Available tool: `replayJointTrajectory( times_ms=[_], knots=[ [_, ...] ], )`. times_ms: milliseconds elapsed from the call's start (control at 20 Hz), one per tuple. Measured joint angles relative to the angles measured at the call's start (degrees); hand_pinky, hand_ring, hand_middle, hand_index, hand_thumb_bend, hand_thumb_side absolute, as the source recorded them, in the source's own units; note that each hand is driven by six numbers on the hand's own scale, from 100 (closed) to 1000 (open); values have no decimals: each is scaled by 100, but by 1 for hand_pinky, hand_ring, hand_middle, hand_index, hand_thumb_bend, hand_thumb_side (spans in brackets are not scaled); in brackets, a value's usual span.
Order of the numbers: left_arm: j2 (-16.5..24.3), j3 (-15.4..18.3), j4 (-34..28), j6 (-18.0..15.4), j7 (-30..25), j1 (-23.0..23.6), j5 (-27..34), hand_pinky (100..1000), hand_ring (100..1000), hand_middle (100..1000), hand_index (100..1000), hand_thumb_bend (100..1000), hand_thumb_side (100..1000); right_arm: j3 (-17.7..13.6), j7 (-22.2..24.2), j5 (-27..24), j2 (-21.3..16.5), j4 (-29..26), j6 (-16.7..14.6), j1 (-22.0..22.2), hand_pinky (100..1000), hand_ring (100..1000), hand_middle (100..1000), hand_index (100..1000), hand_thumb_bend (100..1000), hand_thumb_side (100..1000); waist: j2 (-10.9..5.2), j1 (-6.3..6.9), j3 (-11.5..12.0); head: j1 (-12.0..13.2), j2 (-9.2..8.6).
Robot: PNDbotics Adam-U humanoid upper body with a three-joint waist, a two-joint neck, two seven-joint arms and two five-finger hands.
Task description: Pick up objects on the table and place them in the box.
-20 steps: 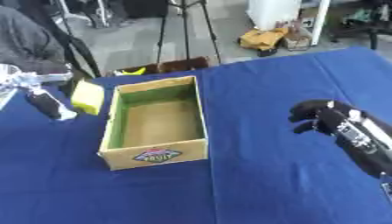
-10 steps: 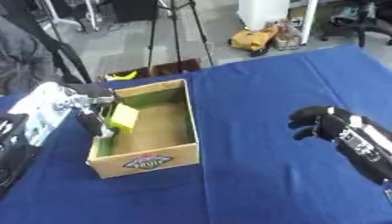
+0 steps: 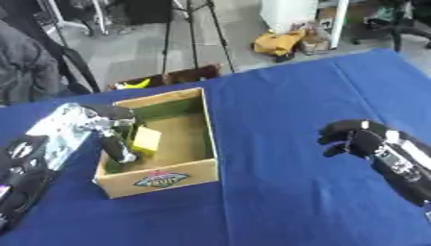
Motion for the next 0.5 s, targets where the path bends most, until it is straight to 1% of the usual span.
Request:
replayJointTrajectory(
  times_ms=[150,250,300,350,400,500],
  knots=[
    [4,5,-60,-30,3,2,-107,714,679,691,846,1000,576,0,2,0,0,0,2,-7,709,786,757,828,100,783,0,0,8,0,-1],
    [10,43,-175,-28,67,21,-129,708,663,679,839,1000,574,-2,2,0,0,0,2,-7,709,786,757,827,100,782,0,-1,28,-1,-1],
    [26,73,-279,-8,136,48,-110,700,647,665,832,991,597,-2,1,0,0,0,1,-7,709,786,757,828,100,782,0,-3,41,-4,-1],
    [62,108,-413,31,237,74,-64,692,633,652,825,963,598,-4,0,0,0,0,0,-3,709,786,757,828,100,781,-1,-9,59,-8,-1],
    [113,153,-609,88,377,105,-8,679,609,632,809,913,602,-5,-2,0,0,0,-1,1,709,785,757,827,100,779,-5,-16,83,-12,-1],
    [253,290,-1119,280,776,215,190,667,585,605,792,858,599,-8,-10,0,0,0,-7,20,709,785,757,827,100,780,-16,-30,140,-36,0]
  ],
)
